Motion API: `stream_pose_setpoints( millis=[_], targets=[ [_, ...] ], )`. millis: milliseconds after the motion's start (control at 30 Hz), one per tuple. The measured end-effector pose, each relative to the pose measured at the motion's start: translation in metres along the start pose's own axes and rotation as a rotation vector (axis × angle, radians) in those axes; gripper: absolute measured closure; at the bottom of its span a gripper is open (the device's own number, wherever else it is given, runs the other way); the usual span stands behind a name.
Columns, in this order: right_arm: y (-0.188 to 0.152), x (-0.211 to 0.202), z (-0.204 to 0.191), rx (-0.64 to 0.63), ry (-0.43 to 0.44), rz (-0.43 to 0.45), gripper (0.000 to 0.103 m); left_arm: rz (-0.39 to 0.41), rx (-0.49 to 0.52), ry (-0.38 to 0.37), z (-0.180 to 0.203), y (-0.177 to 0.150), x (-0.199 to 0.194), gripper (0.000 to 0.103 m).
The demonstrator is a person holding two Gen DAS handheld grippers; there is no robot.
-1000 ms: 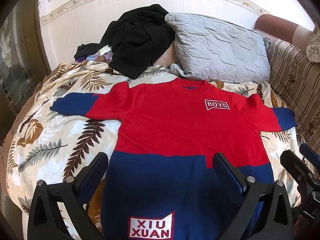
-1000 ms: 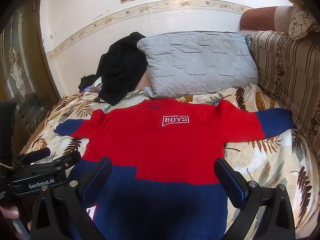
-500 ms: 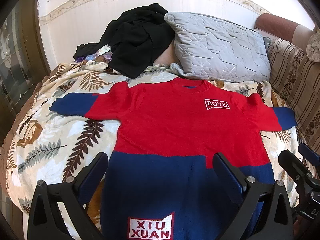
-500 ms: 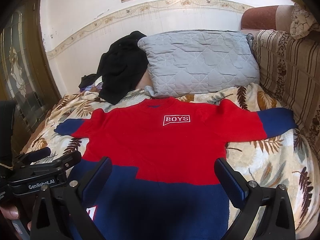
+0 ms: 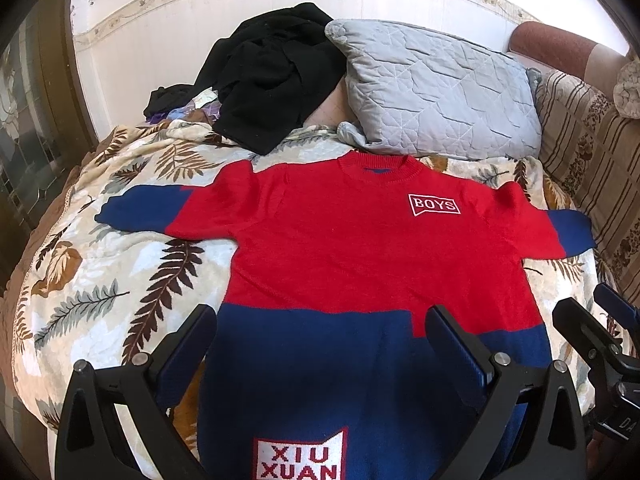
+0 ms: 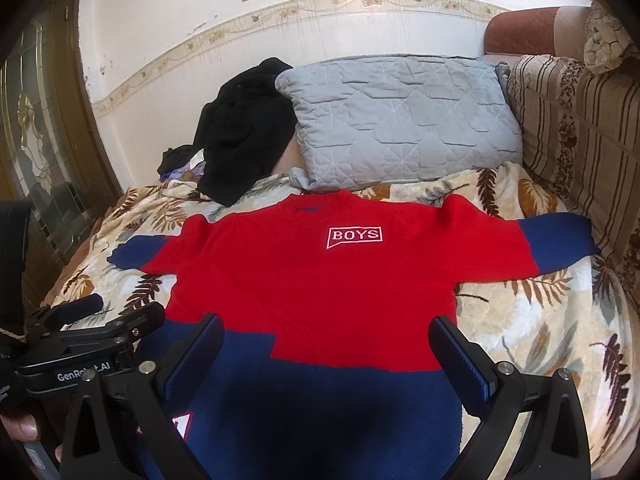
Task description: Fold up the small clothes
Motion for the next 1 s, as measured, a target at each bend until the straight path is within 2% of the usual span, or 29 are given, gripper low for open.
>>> stream_pose_setpoints(
  millis=[67,133,167,267,333,367,500,533,600,667,700,767,833,933,1000],
  targets=[
    [-0.001,0.004,0.002,0.007,0.013,-0.027,0.000,-0.002,-0.005,-0.008,-0.003,0.001,0.002,0.000],
    [-0.002,0.009,0.008,0.034,0.061,-0.047,0.000,-0.001,-0.021,-0.016,-0.010,0.001,0.004,0.000],
    [0.000,0.012,0.014,0.054,0.087,-0.018,0.000,-0.003,-0.031,-0.014,-0.016,0.001,0.007,0.000],
    [-0.004,0.021,0.048,0.167,0.146,-0.024,0.000,-0.024,-0.090,0.016,-0.048,-0.001,0.022,0.000],
    [-0.005,0.032,0.090,0.292,0.173,-0.043,0.000,-0.048,-0.146,0.059,-0.081,-0.003,0.038,0.000],
    [0.000,0.036,0.112,0.322,0.166,-0.017,0.000,-0.064,-0.170,0.082,-0.096,-0.004,0.045,0.000],
    [0.003,0.058,0.204,0.632,0.259,-0.012,0.000,-0.090,-0.283,0.167,-0.155,-0.007,0.064,0.000],
    [0.005,0.069,0.239,0.729,0.266,-0.009,0.000,-0.093,-0.322,0.184,-0.172,-0.007,0.070,0.000],
    [0.009,0.087,0.284,0.833,0.262,-0.002,0.004,-0.093,-0.363,0.212,-0.191,-0.008,0.078,0.000],
    [0.012,0.107,0.321,0.918,0.239,-0.011,0.015,-0.100,-0.389,0.232,-0.207,-0.009,0.091,0.000],
    [0.012,0.116,0.337,0.951,0.215,-0.019,0.017,-0.105,-0.396,0.244,-0.212,-0.010,0.099,0.000],
    [0.015,0.132,0.362,0.972,0.158,-0.029,0.020,-0.127,-0.390,0.269,-0.220,-0.016,0.117,0.000],
    [0.018,0.140,0.374,1.000,0.141,-0.012,0.020,-0.162,-0.393,0.274,-0.227,-0.026,0.137,0.000],
    [0.035,0.148,0.382,0.957,0.083,0.002,0.021,-0.118,-0.393,0.270,-0.228,-0.028,0.138,0.000],
    [0.043,0.158,0.398,0.939,0.021,-0.017,0.067,-0.113,-0.399,0.261,-0.229,-0.029,0.138,0.000]
  ],
)
Point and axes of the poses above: each gripper's, at about its wrist camera, not at the fingertips, and x roughly the way its jaws point, z to its right, y to its top, the point moved 7 cm from there along x, roughly the way its jaws point, and after that the axes turned 8 degrees about -z, right-handed, at the moved point
